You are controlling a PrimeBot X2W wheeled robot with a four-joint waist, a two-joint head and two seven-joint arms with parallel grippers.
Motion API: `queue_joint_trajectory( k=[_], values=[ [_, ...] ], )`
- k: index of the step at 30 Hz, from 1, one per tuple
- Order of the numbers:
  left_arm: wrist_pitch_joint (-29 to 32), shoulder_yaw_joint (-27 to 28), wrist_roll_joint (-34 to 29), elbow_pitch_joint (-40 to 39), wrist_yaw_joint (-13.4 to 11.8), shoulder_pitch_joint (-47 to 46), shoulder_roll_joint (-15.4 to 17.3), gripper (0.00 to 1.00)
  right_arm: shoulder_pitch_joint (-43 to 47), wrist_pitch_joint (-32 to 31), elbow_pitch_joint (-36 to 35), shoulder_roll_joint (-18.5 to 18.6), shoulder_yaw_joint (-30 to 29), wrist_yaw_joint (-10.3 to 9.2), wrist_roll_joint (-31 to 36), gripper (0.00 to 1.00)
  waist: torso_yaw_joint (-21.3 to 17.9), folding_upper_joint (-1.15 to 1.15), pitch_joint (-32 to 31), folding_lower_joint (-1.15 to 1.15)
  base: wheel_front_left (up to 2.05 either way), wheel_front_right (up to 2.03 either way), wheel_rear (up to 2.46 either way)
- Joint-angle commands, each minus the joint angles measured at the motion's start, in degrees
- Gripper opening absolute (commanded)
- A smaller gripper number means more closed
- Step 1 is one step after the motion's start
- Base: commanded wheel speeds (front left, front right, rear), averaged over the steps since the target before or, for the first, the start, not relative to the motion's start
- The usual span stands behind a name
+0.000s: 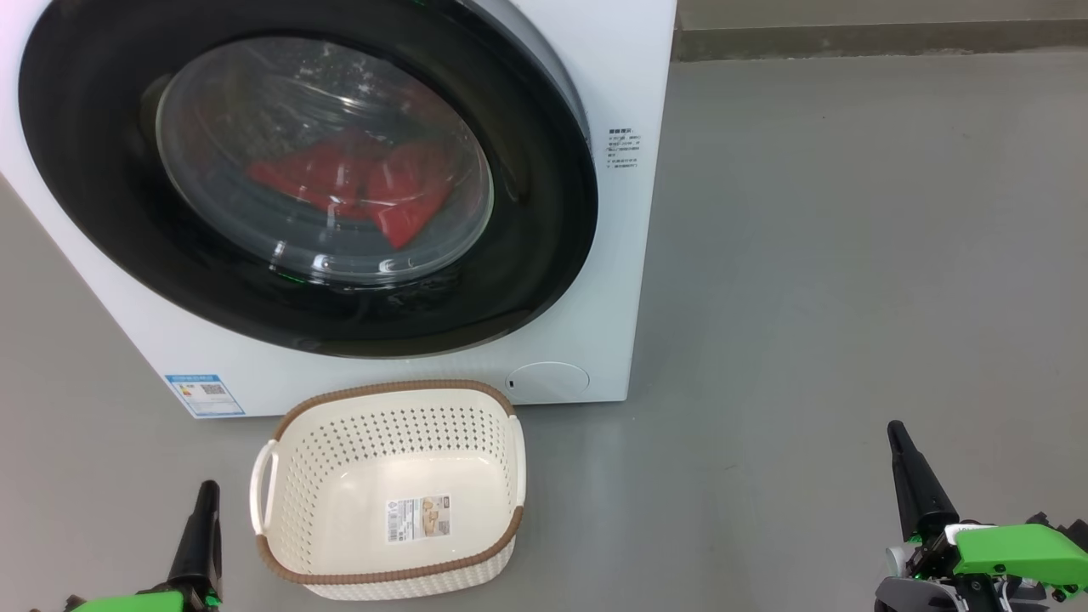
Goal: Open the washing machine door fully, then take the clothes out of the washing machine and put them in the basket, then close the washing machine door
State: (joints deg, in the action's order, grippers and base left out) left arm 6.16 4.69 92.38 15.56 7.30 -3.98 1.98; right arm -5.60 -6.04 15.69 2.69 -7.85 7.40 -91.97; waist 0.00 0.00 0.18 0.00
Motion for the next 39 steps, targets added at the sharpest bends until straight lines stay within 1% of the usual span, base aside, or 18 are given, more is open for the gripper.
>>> queue_joint_trajectory(
  k=[1, 37, 38, 39],
  values=[
    [0.31, 1.81, -0.19, -1.54, 0.19, -2.20, 0.89, 0.00, -0.58, -0.43, -1.67, 0.19, 1.35, 0.09, -0.22, 0.00, 0.00, 0.00, 0.00, 0.00, 0.00, 0.00, 0.00],
    [0.31, 1.81, -0.19, -1.54, 0.19, -2.20, 0.89, 0.00, -0.58, -0.43, -1.67, 0.19, 1.35, 0.09, -0.22, 0.00, 0.00, 0.00, 0.00, 0.00, 0.00, 0.00, 0.00],
    [-0.01, 0.00, -0.01, -0.01, 0.00, 0.00, 0.00, 0.00, 0.00, 0.00, -0.01, 0.00, 0.00, 0.00, 0.00, 0.00, 0.00, 0.00, 0.00, 0.00, 0.00, 0.00, 0.00],
    [-0.05, -0.04, -0.02, 0.40, 0.00, 0.14, -0.13, 0.00, 0.04, 0.08, 0.50, -0.04, 0.01, 0.00, 0.00, 0.00, 0.00, 0.00, 0.00, 0.00, 0.00, 0.00, 0.00]
  ],
)
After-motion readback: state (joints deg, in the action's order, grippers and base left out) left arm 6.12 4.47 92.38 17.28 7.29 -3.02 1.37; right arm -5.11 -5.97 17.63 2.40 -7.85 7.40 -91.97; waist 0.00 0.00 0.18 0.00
